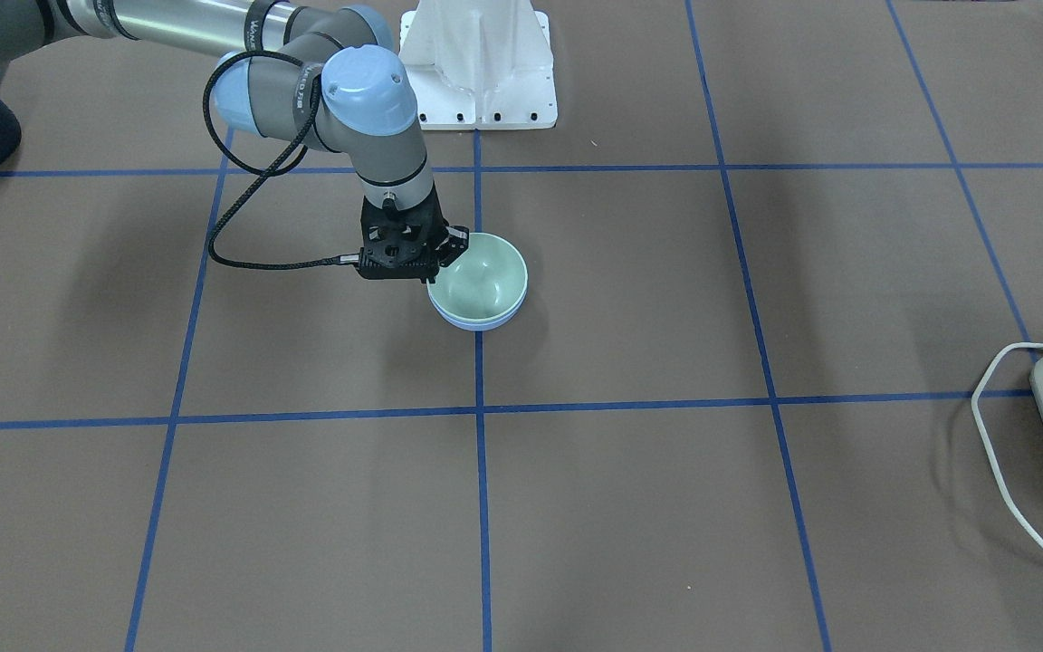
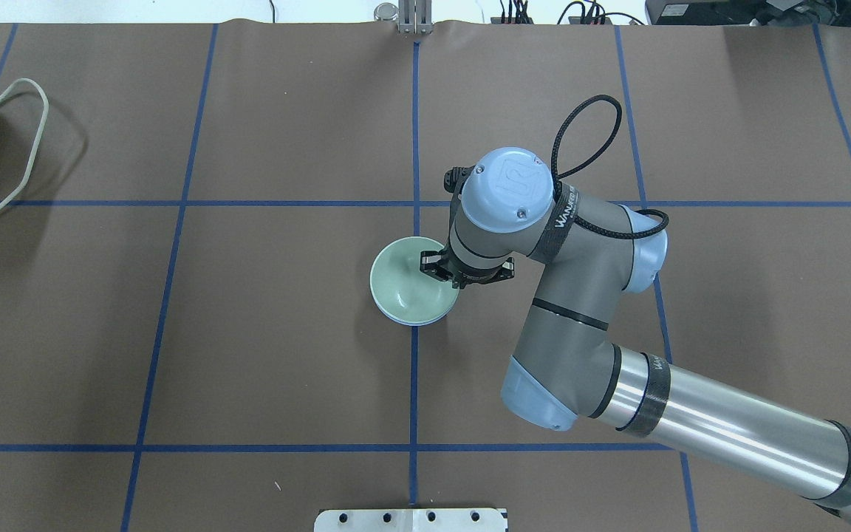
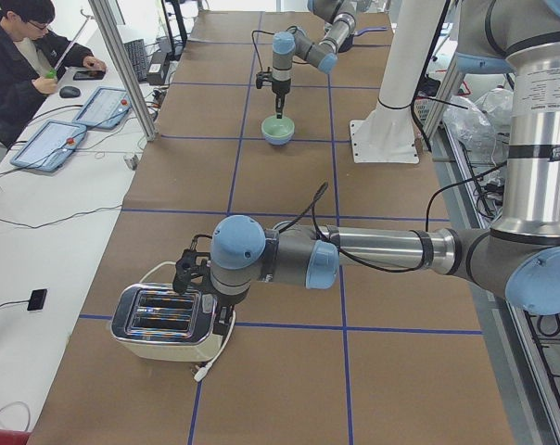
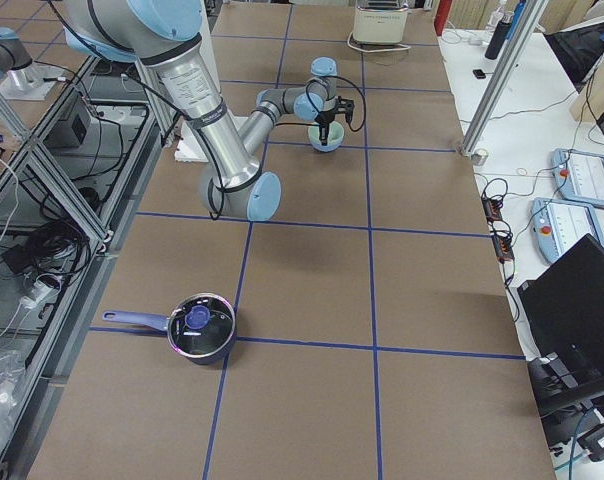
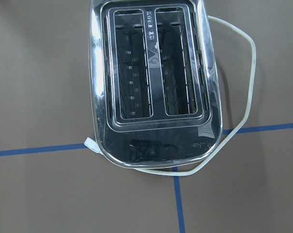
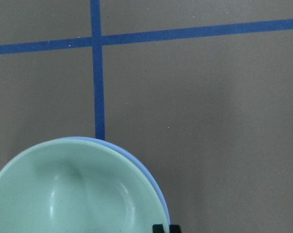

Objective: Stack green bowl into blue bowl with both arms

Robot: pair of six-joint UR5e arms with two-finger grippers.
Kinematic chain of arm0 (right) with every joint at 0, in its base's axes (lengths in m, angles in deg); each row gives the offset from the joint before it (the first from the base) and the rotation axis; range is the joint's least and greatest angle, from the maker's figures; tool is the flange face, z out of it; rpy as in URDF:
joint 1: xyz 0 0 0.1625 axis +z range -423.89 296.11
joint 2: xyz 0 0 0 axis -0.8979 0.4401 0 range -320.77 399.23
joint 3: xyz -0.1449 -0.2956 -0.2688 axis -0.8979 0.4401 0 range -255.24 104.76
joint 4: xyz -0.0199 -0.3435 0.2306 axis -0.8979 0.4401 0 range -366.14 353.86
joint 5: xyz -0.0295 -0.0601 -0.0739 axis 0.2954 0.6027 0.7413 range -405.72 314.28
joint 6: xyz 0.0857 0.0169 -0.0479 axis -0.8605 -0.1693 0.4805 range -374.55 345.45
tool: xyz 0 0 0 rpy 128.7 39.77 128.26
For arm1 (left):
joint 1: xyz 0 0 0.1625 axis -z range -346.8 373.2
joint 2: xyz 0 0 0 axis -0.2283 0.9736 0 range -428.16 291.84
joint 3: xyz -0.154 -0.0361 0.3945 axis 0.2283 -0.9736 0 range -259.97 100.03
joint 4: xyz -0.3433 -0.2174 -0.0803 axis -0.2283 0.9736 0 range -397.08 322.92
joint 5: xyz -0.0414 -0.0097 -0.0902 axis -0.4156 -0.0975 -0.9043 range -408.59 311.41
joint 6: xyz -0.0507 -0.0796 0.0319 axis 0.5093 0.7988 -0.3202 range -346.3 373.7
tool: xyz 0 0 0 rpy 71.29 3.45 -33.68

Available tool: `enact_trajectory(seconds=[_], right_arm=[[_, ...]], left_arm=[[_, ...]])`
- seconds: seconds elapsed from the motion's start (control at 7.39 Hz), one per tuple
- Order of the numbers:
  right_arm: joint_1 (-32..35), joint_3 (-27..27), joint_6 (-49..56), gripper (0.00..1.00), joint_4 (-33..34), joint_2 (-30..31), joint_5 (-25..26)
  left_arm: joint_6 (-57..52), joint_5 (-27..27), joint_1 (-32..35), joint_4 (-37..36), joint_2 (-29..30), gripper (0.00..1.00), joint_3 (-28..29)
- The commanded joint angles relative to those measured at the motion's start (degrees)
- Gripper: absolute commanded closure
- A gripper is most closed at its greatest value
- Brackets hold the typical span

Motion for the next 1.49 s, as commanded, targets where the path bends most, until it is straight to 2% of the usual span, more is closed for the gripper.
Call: enact_trajectory(seconds=[0.0, 0.14, 0.27, 0.54, 0.68, 1.08, 1.35], right_arm=[[0.09, 0.06, 0.03, 0.79, -0.20, -0.07, 0.00], [0.09, 0.06, 0.03, 0.36, -0.20, 0.02, 0.09], [0.17, -0.20, -0.23, 0.00, -0.20, -0.24, 1.91], [6.55, -0.90, 0.55, 0.00, 0.67, -0.24, -0.42], [13.12, -0.82, 2.65, 0.00, 0.68, 1.06, -5.92], [30.35, -0.82, 24.74, 0.00, 0.76, 9.13, -17.54], [38.55, -0.38, 39.51, 0.00, 0.85, 17.99, -19.51]], left_arm=[[0.09, 0.01, -0.03, 0.00, 0.00, 0.01, 0.00], [0.09, 0.01, -0.03, 0.00, 0.00, 0.01, 0.09], [0.09, 0.01, -0.03, 0.00, 0.00, 0.01, 0.09], [0.18, 0.09, -0.03, -0.26, 0.00, 0.01, 0.09], [0.35, 0.36, -0.38, -0.70, 0.00, 0.01, 0.35], [5.71, 1.32, -6.51, -0.62, 0.09, 0.01, 0.18], [4.58, 2.47, -7.59, -0.53, 0.00, 0.01, 0.09]])
